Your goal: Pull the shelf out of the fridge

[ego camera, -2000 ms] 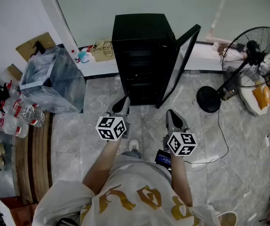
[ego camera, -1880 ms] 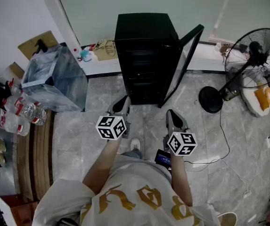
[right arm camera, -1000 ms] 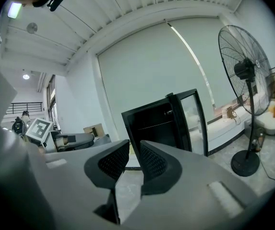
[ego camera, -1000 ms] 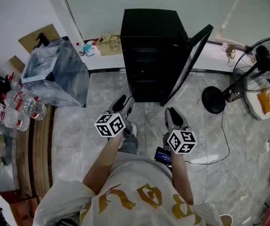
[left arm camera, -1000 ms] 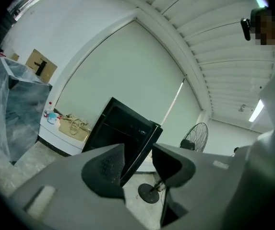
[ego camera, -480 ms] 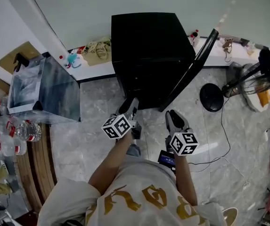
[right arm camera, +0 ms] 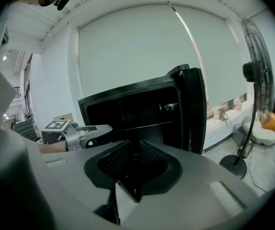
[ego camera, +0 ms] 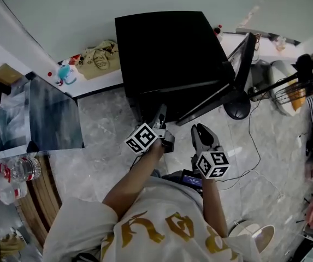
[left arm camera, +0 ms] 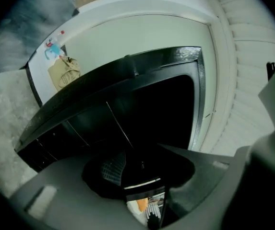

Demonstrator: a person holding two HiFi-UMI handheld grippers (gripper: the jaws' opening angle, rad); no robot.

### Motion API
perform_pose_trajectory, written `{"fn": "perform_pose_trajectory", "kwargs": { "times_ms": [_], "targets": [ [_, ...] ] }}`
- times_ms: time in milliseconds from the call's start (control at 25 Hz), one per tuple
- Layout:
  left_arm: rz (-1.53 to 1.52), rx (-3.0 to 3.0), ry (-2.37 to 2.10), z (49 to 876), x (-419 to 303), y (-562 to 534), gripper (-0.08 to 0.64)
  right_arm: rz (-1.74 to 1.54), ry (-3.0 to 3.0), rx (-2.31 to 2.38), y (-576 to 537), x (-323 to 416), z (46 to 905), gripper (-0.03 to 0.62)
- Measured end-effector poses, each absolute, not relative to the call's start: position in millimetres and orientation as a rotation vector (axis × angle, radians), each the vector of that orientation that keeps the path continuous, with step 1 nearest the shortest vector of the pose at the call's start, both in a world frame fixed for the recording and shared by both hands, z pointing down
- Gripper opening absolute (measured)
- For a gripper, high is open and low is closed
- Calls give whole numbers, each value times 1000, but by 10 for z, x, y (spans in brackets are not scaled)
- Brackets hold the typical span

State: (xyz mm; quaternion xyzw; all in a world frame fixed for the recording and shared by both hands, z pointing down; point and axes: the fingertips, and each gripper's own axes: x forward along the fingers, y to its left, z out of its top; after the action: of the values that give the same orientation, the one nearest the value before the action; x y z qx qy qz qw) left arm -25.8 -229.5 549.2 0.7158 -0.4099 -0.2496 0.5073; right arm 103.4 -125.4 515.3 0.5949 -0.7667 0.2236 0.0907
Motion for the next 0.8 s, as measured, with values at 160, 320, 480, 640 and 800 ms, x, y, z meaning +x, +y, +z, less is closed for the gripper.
{"fn": "perform_pose_trajectory", "kwargs": {
  "times_ms": [160,320,480,640,800],
  "targets": [
    [-684,1628,-965,5594,-239,-2487,155,677,-2257,1784,-1290,1041,5164,97],
    [-833,1597,-958,5532,-254,-2639,161,688,-2264,1782,-1335,1079,5166,98],
    [-1016,1548,-918,5456,-264,-2751,178,705,-2287,1745,-1389,1140,5238,98],
    [-1076,1538,-900,5452,-229,-2867,190,698,-2302,1739,-1487,1264,5234,98],
    [-1172,1473,-869,5439,-265,-2975,196,701,-2299,1749,-1547,1381,5245,98]
  ]
}}
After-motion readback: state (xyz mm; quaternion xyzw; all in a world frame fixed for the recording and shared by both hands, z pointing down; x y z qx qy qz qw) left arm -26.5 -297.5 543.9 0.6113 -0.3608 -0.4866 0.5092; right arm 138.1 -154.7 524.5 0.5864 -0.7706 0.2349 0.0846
